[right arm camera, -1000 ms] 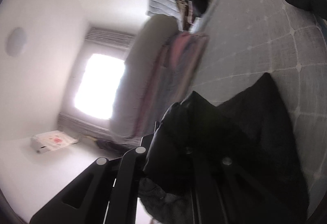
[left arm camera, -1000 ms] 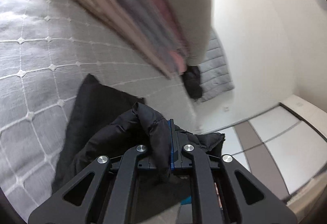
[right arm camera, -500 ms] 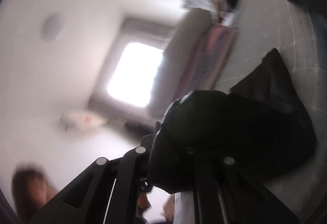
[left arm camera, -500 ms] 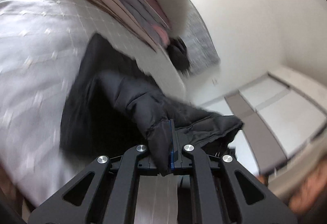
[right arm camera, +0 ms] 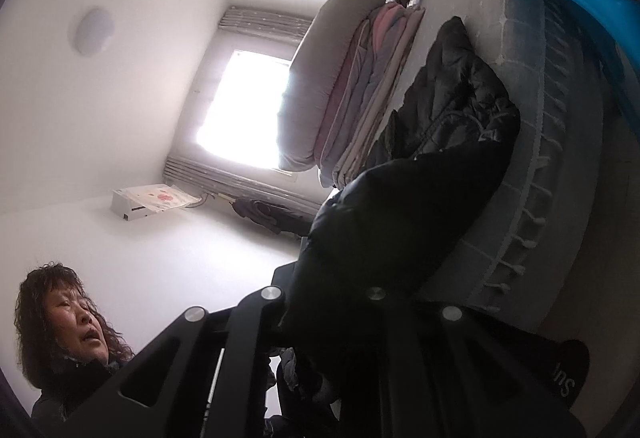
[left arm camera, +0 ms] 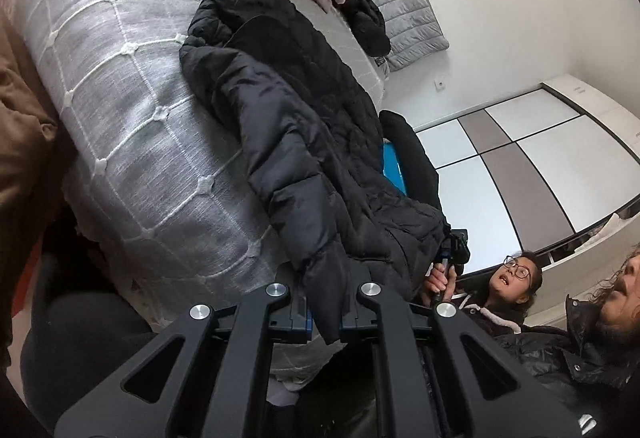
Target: Fold large clothes
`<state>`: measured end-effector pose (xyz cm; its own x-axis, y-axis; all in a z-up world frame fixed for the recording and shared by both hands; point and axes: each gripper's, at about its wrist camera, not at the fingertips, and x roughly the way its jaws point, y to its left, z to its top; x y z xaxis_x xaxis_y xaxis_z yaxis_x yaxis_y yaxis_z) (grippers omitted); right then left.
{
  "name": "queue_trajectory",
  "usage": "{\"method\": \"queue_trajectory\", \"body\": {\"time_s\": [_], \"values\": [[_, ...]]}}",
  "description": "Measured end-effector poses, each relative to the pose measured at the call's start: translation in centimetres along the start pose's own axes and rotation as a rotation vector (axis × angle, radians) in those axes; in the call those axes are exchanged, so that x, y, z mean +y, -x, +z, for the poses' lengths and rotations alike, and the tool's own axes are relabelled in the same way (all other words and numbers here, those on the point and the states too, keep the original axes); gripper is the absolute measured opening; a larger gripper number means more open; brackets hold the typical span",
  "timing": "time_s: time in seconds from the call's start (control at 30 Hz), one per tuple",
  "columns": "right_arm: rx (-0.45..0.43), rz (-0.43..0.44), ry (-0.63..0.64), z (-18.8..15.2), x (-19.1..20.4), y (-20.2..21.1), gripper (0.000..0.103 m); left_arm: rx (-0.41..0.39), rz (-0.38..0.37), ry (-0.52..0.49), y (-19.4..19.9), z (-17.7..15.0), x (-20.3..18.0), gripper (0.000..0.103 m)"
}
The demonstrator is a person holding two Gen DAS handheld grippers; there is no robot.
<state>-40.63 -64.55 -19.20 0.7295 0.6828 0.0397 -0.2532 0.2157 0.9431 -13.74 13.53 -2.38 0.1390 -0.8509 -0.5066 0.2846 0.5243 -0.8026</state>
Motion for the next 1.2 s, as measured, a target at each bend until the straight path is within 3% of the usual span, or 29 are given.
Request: {"method": "queue_trajectory", "body": {"time_s": [0.07,0.1,0.2,0.27,0.33,0.37,0.5,0.53,0.7,0.9,0.93,1.03,1.13,1.2], "values": [[0.030,-0.016,0.009,0.3,0.4,-0.4,0.033,0.010,0.009,-0.012,-0.1,-0.3,-0.3,0.007],[0.049,-0.054,0.009,0.6,0.2,-0.8,0.054,0.024,0.016,-0.014,-0.1,-0.4,-0.3,0.007],[-0.036,-0.343,0.028,2.0,1.2,1.5,0.057,0.086,0.053,-0.002,0.1,-1.6,0.3,0.007],[-0.136,-0.460,0.094,3.5,3.2,3.1,0.059,0.107,0.099,0.010,0.4,-2.1,1.2,0.009],[-0.115,-0.440,0.150,5.4,4.9,2.2,0.073,0.103,0.131,0.019,1.5,-2.0,1.3,0.012],[-0.062,-0.445,0.173,6.7,5.4,0.4,0.076,0.093,0.172,0.027,2.3,-1.7,1.4,0.018],[0.194,-0.479,0.205,11.5,3.3,-9.3,0.076,-0.061,0.330,0.087,7.4,0.8,2.0,0.023],[0.241,-0.482,0.196,12.5,2.2,-11.3,0.076,-0.094,0.336,0.088,8.0,1.5,1.9,0.025],[0.440,-0.504,0.133,16.1,-3.7,-19.4,0.076,-0.208,0.257,0.031,7.5,7.0,-0.1,0.031],[0.605,-0.395,0.110,15.0,-4.8,-23.3,0.076,-0.198,0.163,-0.015,1.2,14.5,0.3,0.033],[0.632,-0.411,0.149,14.5,-4.2,-23.6,0.076,-0.192,0.138,-0.015,-0.4,16.2,0.4,0.033],[0.587,-0.422,0.176,15.3,-3.9,-23.1,0.076,-0.181,0.116,-0.039,-4.1,19.8,0.6,0.033],[0.482,-0.454,0.154,17.3,-4.6,-21.5,0.076,-0.172,0.123,-0.075,-7.9,22.7,0.7,0.033],[0.492,-0.469,0.135,17.6,-5.8,-21.5,0.076,-0.140,0.158,-0.088,-10.5,23.9,1.1,0.033]]}}
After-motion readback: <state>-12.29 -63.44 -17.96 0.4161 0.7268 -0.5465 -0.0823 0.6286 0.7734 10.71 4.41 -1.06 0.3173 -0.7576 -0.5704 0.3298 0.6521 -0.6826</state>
